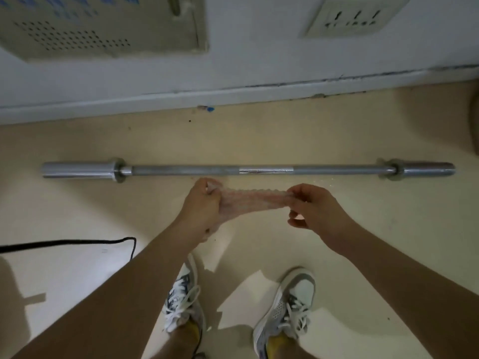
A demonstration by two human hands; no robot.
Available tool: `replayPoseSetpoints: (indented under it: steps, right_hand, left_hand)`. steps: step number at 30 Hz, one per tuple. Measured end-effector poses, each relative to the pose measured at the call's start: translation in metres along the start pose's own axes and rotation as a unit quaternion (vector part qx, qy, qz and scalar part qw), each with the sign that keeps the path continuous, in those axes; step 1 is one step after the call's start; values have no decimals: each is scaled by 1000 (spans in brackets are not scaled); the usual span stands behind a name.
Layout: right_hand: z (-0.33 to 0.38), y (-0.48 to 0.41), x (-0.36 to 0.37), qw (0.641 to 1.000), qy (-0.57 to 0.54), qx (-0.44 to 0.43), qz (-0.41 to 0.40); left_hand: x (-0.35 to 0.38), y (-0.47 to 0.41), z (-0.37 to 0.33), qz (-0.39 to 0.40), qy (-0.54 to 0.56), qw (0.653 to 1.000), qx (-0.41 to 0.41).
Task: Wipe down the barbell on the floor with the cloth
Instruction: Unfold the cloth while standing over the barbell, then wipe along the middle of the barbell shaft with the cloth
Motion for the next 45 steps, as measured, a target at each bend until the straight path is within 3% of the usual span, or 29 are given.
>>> replayPoseSetpoints:
  steps: [3, 6, 9, 13, 16, 19, 21, 24, 28, 34, 37, 41, 45]
  right_hand:
    - [-11, -12, -3, 1000, 18, -10, 13]
    - [-17, -20, 19, 991, -76, 16, 107]
    - [-23, -34, 37, 983, -95, 16, 156]
    - [-28, -65, 33, 989, 44, -3, 138]
    - [-16, -86, 28, 963, 220, -71, 136]
    - [-2, -104, 30, 924, 338, -148, 97]
    - [-1, -118, 36, 910, 365, -181, 75]
    - [-16, -138, 39, 941, 280, -184, 53]
    - [-52, -147, 34, 971, 153, -173, 55]
    - [-74, -148, -12, 959, 157, -231, -50]
    - [-78, -143, -34, 959, 99, -262, -34]
    - [-88, -150, -66, 960, 99, -256, -55]
    - [-82, -164, -105, 951, 91, -262, -139]
  left_hand:
    - [30, 2, 6, 43, 36, 998, -10]
    - [78, 13, -5, 167, 123, 978, -20]
    - [106, -1, -8, 211, 120, 970, -21]
    - [110, -38, -4, 179, -17, 983, 26]
    - [104, -66, 1, 147, -126, 979, 63]
    - [110, -79, -3, 155, -360, 899, 193]
    - [112, -84, -3, 154, -402, 871, 238]
    - [106, -94, -7, 90, -406, 867, 276]
    - [98, -105, 3, 3, -386, 886, 257]
    - [145, -101, 18, 9, -334, 904, 266]
    - [160, -94, 22, -1, -296, 914, 278]
    - [166, -91, 18, -42, -274, 920, 278]
    - [160, -93, 4, -136, -237, 915, 297]
Point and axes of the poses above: each hand's wrist, its own y-axis away from the middle knuckle, its own x-axis out of the palm, z = x × y, the point moved 10 cm from there along -y, towards the middle knuckle
